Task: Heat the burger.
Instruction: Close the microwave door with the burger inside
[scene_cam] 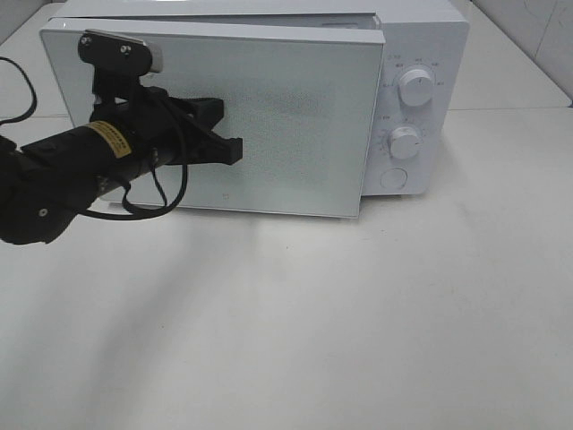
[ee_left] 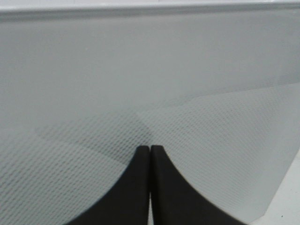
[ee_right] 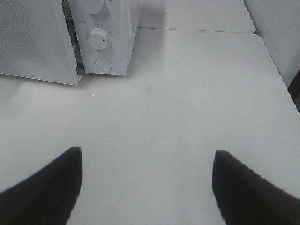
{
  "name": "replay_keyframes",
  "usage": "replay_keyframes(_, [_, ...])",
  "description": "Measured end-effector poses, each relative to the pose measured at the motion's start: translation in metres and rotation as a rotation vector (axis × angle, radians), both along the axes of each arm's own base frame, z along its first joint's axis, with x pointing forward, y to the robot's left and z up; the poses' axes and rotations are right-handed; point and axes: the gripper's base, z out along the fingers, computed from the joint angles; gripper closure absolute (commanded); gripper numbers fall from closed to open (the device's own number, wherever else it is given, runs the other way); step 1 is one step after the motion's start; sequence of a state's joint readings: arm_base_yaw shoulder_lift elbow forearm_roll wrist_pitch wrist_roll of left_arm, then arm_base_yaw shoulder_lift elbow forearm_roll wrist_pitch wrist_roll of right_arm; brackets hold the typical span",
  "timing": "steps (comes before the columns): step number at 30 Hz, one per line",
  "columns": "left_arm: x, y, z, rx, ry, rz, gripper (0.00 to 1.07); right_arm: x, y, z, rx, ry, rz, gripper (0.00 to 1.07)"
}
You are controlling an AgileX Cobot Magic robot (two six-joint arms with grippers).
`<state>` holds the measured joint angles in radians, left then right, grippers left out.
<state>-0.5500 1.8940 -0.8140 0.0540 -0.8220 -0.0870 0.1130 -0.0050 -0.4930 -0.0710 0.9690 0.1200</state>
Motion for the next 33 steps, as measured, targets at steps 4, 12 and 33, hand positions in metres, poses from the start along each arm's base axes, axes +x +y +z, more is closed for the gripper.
replay_keyframes(4, [0.009,-0.022,0.003,-0.002,-0.015,-0.034,1.07,0.0,0.0,0.0,0.0,0.0,0.0,0.34])
replay_keyframes(12, [0.018,-0.056,0.008,0.001,-0.029,-0.096,1.07,0.0,0.0,0.0,0.0,0.0,0.0,0.34])
replay_keyframes(33, [0.041,-0.109,0.009,0.014,-0.039,-0.153,1.07,0.0,0.0,0.0,0.0,0.0,0.0,0.34])
